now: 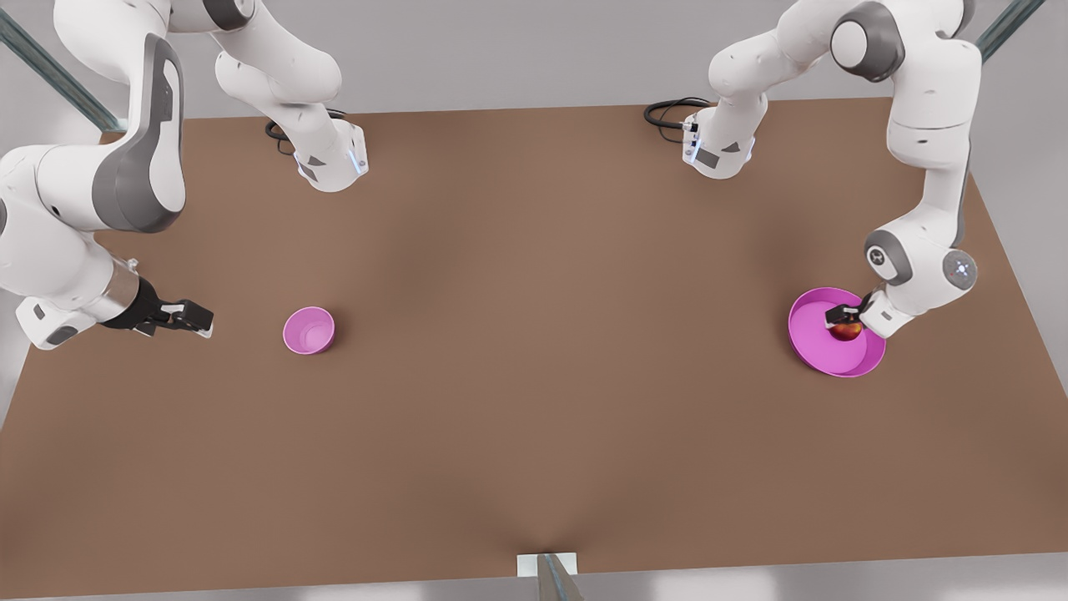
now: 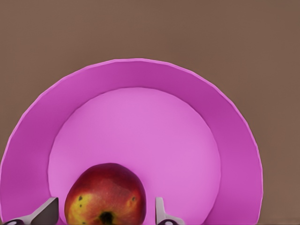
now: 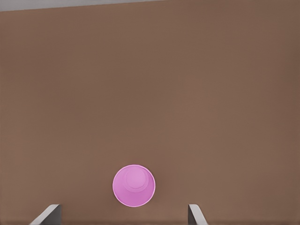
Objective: Use the left arm to pick up the apple from the plate, transfer it to the gripper of the right arm, and then use the right arm to place it into the bowl
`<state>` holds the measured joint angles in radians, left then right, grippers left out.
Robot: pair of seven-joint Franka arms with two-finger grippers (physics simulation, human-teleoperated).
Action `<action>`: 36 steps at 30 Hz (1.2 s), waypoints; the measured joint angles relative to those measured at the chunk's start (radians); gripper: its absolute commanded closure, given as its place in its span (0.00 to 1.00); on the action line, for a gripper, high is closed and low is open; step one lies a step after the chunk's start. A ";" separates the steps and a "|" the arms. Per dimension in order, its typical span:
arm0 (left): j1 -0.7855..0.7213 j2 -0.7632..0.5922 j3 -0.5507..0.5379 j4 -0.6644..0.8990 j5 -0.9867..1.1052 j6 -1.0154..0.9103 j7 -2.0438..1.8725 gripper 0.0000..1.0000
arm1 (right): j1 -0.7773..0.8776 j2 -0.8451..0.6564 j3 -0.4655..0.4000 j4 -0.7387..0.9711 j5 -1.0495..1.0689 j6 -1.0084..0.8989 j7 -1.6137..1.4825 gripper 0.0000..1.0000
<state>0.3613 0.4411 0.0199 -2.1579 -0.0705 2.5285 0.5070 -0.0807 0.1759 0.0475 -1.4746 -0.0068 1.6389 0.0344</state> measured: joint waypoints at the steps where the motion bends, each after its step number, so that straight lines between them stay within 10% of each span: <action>1: 0.000 0.004 0.000 0.000 0.000 0.002 0.007 0.00 | -0.002 0.001 0.000 0.000 0.000 0.000 0.000 0.00; 36: -0.051 -0.076 -0.008 0.024 0.010 0.010 0.107 0.30 | -0.015 0.009 0.005 0.006 0.004 0.001 -0.004 0.00</action>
<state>0.3100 0.3651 0.0121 -2.1334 -0.0602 2.5382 0.6141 -0.0955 0.1854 0.0527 -1.4690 -0.0025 1.6402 0.0308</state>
